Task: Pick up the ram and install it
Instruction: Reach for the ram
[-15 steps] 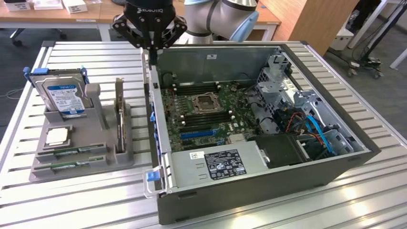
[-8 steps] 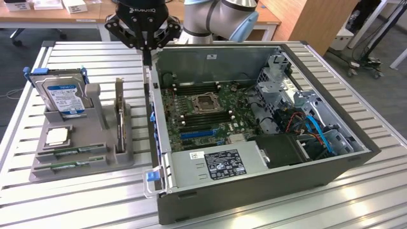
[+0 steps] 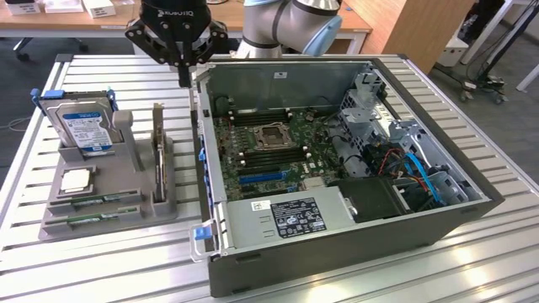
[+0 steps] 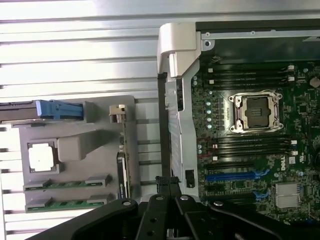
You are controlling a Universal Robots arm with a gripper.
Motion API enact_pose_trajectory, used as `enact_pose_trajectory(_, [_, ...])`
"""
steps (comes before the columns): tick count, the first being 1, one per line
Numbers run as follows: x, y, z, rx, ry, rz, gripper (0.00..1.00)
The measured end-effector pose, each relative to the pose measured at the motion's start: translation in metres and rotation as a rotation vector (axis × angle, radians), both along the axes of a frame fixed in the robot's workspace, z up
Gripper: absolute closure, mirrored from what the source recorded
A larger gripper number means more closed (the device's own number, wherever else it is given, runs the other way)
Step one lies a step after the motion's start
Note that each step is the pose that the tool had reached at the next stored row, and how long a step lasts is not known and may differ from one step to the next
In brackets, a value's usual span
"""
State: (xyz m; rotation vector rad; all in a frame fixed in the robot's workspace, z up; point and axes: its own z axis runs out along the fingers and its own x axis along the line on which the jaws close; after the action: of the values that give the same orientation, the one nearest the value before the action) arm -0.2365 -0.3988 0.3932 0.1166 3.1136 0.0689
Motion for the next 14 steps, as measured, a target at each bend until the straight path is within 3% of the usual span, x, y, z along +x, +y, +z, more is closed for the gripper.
enact_pose_trajectory(14, [-0.026, 0.0, 0.0, 0.0, 0.0, 0.0, 0.9])
